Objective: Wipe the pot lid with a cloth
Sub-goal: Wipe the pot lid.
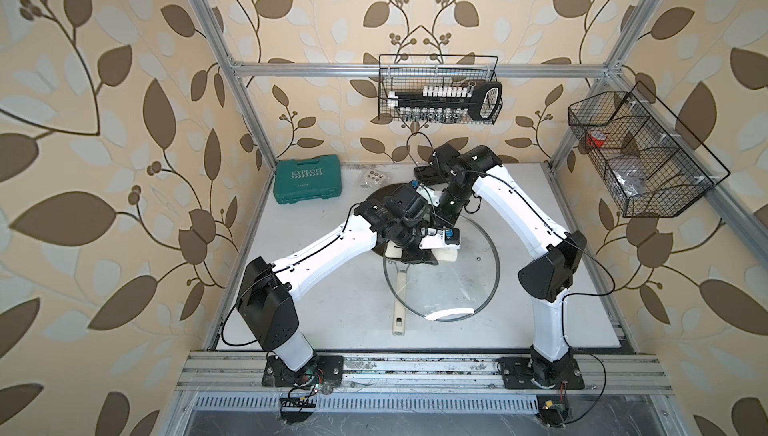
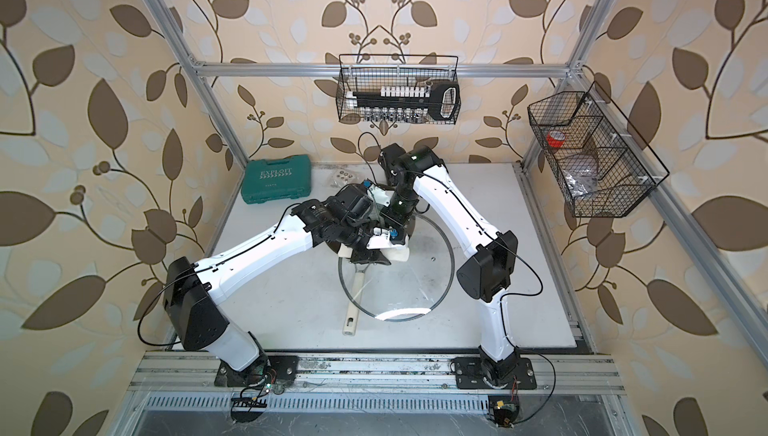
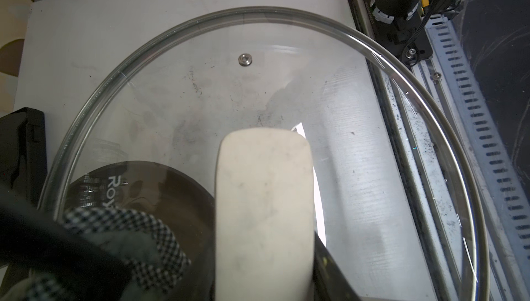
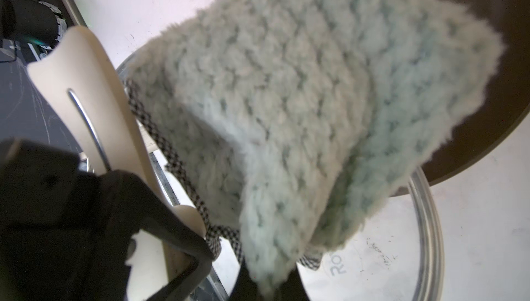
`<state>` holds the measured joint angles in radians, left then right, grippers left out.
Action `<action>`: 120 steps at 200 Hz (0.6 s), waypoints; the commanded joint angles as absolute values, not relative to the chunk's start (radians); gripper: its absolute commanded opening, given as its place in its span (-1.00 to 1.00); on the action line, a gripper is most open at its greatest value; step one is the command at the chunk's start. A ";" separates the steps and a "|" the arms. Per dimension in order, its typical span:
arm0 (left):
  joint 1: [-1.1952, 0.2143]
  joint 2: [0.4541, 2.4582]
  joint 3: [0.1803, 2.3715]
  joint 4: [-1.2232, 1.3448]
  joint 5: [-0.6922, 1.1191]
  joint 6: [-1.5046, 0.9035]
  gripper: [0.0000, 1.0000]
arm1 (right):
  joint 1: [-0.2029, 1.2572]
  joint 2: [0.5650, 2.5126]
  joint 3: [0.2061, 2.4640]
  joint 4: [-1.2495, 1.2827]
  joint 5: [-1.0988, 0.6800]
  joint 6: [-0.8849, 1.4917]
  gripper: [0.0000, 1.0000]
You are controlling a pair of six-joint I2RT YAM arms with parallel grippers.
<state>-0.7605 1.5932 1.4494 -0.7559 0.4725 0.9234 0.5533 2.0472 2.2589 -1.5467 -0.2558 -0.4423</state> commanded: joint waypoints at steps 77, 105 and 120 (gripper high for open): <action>-0.770 1.348 1.390 -0.565 0.496 0.988 -1.00 | 0.356 1.869 2.063 -1.596 -0.295 -0.554 -1.00; -0.771 1.350 1.391 -0.572 0.486 1.006 -1.00 | 0.356 1.856 2.081 -1.601 -0.283 -0.553 -1.00; -0.770 1.354 1.396 -0.571 0.488 1.008 -1.00 | 0.367 1.873 2.116 -1.615 -0.287 -0.546 -1.00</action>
<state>-0.7605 1.4384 1.3521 -0.7322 0.4339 0.9741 0.3527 1.8694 2.0777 -1.5829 -0.2882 -0.5301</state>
